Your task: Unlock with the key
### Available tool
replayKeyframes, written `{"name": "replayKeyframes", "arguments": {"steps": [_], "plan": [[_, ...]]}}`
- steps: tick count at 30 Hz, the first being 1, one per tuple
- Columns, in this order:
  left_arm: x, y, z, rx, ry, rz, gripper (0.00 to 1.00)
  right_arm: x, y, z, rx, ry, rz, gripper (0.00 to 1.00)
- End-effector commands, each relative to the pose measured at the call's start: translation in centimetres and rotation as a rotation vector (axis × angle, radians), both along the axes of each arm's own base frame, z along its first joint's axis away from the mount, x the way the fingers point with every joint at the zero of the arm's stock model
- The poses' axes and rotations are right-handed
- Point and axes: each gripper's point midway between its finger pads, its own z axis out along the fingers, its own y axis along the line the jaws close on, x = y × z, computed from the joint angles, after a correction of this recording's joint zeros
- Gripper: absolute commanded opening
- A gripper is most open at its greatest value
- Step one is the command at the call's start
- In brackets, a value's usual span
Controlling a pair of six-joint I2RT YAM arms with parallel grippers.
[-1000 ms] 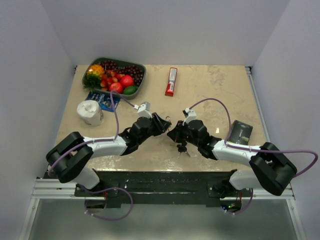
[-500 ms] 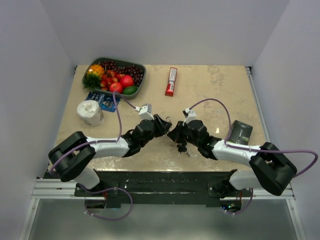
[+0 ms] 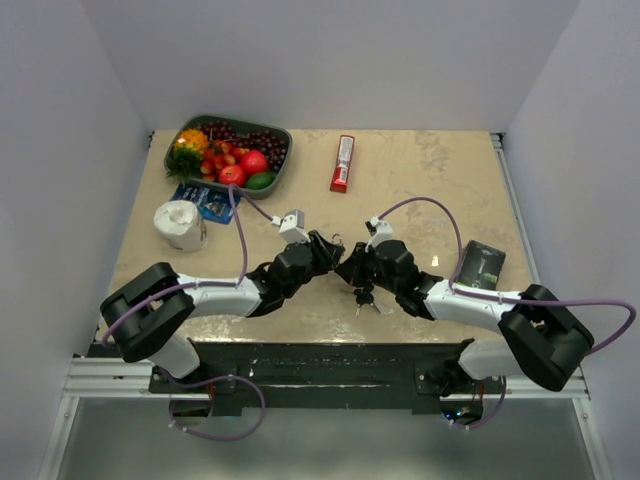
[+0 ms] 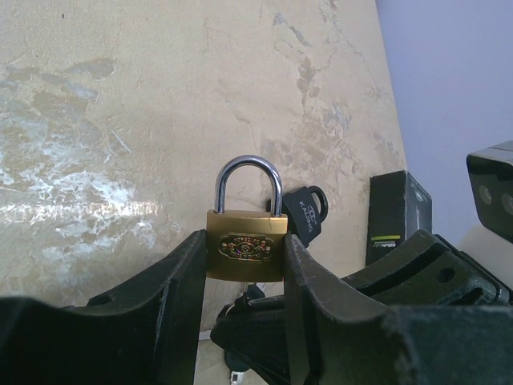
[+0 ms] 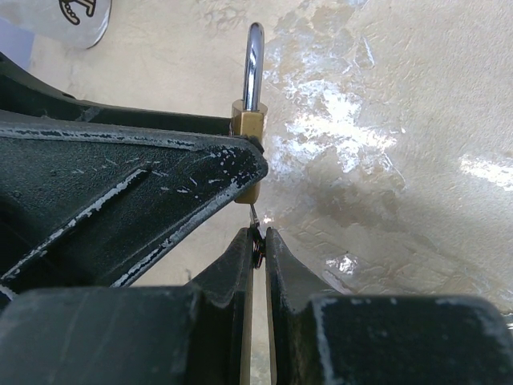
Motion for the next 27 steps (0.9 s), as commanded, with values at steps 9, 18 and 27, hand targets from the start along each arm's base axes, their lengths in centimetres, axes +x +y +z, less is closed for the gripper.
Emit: {"name": "replayKeyframes", "arguments": {"steps": [9,18,27], "plan": [[-4.1,-1.7,-3.4,0.091,0.059,-0.106,0.0,4.1,0.3,9.4,0.196,-0.254,-0.122,0.0],[-4.8,-1.7,-3.1,0.077,0.043,-0.129,0.0,4.4,-0.9,9.6,0.181,-0.272,-0.147,0.0],[-5.2,-2.0,-2.1,0.035,0.044,-0.147,0.0,4.6,-1.1,8.7,0.169,-0.268,-0.152,0.0]]}}
